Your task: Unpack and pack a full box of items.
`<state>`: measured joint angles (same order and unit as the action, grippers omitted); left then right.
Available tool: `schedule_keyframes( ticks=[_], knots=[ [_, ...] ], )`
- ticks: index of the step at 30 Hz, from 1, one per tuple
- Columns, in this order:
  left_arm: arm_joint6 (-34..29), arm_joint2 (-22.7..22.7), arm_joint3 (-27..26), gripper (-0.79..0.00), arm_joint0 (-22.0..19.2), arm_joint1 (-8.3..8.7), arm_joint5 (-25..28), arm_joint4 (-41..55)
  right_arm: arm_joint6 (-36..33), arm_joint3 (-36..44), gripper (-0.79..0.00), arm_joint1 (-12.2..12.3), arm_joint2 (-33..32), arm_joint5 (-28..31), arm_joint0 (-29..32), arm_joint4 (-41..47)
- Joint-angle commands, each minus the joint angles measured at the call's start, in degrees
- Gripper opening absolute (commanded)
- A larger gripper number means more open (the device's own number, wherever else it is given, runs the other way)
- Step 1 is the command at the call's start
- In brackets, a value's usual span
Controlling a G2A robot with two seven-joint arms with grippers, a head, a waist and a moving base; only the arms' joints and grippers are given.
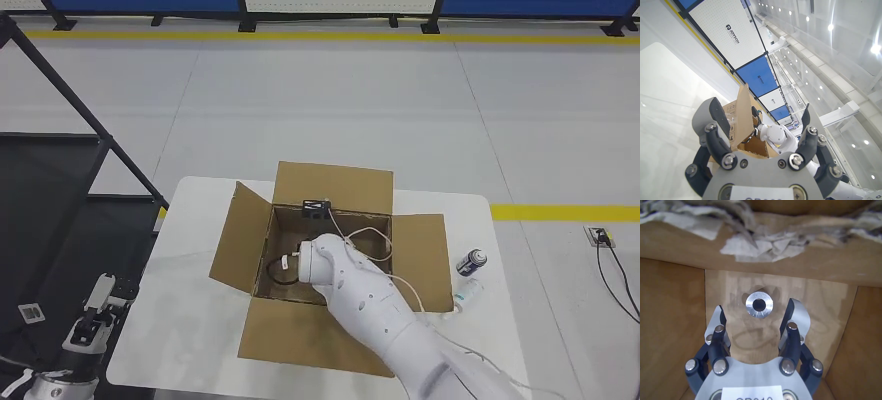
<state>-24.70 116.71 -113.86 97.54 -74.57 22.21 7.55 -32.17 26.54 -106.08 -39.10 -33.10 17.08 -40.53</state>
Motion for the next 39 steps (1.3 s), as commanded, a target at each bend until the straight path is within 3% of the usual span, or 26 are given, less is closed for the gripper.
schedule_keyframes(
  ticks=[1, 3, 7, 10, 12, 21, 28, 33, 39],
  knots=[
    [0.00, 0.00, 0.00, 0.000, 0.00, 0.00, 0.00, 0.00, 1.34, -1.52, -0.234, -0.61, -0.10, 0.43, -0.47, 0.40],
    [0.00, 0.00, 0.00, 0.000, 0.00, 0.00, 0.00, 0.00, 2.53, -2.88, -0.397, -1.18, -0.24, 1.07, -0.69, 0.89],
    [0.00, 0.00, 0.00, 0.000, 0.00, 0.00, 0.00, 0.00, 3.56, -5.76, -0.480, -2.17, -0.53, 2.00, -1.32, 1.64],
    [0.00, 0.00, 0.00, 0.000, 0.00, 0.00, 0.00, 0.00, 3.82, -7.47, -0.634, -2.78, -0.83, 2.81, -1.95, 2.14],
    [0.00, 0.00, 0.00, 0.000, 0.00, 0.00, 0.00, 0.00, 4.23, -8.36, -0.785, -3.11, -1.12, 3.25, -2.28, 2.54],
    [0.00, 0.00, 0.00, 0.000, 0.00, 0.00, 0.00, 0.00, 5.26, -8.59, -0.785, -3.39, -1.61, 5.28, -2.52, 1.33],
    [0.00, 0.00, 0.00, 0.000, 0.00, 0.00, 0.00, 0.00, 3.91, -2.67, -0.785, -1.69, -1.93, 6.76, 0.07, -2.32],
    [0.00, 0.00, 0.00, 0.000, 0.00, 0.00, 0.00, 0.00, 4.57, 8.45, -0.785, 1.25, -3.56, 3.76, 6.02, -7.07],
    [0.00, 0.00, 0.00, 0.000, 0.00, 0.00, 0.00, 0.00, -0.38, 31.82, -0.785, 7.03, -7.97, -1.92, 18.36, -20.24]
  ],
)
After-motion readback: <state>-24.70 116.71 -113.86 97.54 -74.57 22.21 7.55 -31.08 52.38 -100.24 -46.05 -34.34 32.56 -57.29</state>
